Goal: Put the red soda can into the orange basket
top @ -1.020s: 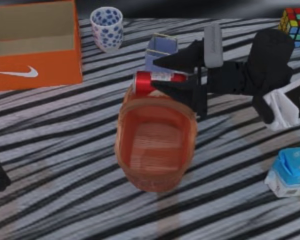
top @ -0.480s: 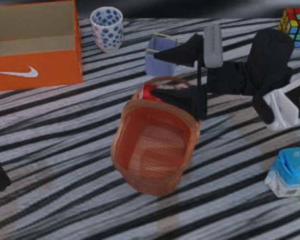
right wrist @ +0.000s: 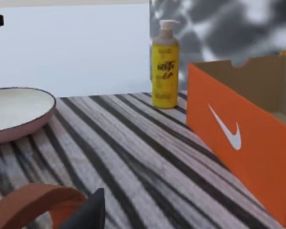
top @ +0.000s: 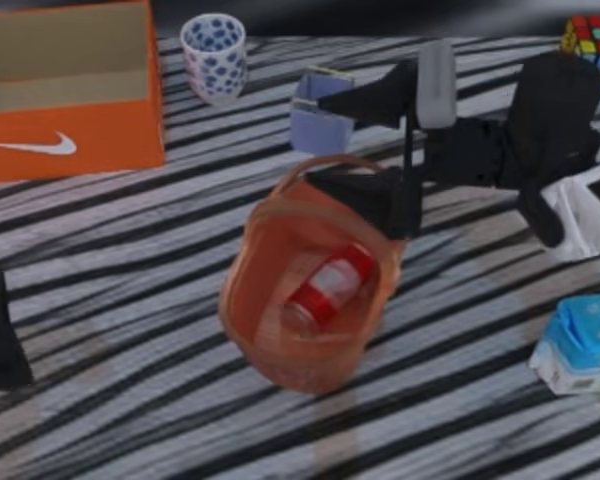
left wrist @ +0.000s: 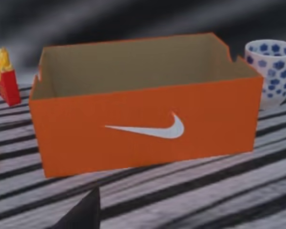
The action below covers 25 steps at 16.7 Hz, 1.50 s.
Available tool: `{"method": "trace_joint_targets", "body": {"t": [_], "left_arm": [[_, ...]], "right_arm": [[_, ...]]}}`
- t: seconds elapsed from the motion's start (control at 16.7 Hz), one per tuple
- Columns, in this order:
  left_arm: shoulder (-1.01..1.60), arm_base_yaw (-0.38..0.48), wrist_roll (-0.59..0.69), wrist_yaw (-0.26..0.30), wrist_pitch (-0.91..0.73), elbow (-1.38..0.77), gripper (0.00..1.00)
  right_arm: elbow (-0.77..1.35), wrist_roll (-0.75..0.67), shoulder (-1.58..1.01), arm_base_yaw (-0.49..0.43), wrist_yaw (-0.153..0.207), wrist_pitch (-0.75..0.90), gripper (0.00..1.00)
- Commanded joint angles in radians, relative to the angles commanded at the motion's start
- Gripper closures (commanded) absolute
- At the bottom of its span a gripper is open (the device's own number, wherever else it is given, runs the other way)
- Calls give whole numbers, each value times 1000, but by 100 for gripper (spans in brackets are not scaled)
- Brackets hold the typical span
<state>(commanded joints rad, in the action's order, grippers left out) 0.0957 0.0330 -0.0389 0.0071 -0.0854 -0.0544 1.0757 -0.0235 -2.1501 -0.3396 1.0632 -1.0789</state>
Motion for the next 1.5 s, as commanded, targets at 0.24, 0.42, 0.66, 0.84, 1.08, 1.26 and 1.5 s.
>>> {"method": "trace_joint_targets", "body": {"t": [0.24,0.42,0.66,0.84,1.08,1.26,1.5], "left_arm": [[231,73,-100,7,-193,-163,0],[454,146,-206,9,-369,-358,0],[774,258,-380,7,-606,-702,0],[1020,347,-526,3,-775,-1002,0],[1349,462,-724,-6,-988,-1404,0],[1589,538,-859,-10,-1141,-1672,0],[1874,621,-1006,-10,-1320,-1953,0]], "right_arm": [[-120,9,187,31,-92,104,0],[-243,16,390,68,-198,215,0],[-427,22,710,124,-370,389,0],[-572,25,981,168,-514,533,0],[-757,27,1352,226,-706,723,0],[-873,27,1612,263,-831,847,0],[-992,24,1913,303,-965,982,0]]}}
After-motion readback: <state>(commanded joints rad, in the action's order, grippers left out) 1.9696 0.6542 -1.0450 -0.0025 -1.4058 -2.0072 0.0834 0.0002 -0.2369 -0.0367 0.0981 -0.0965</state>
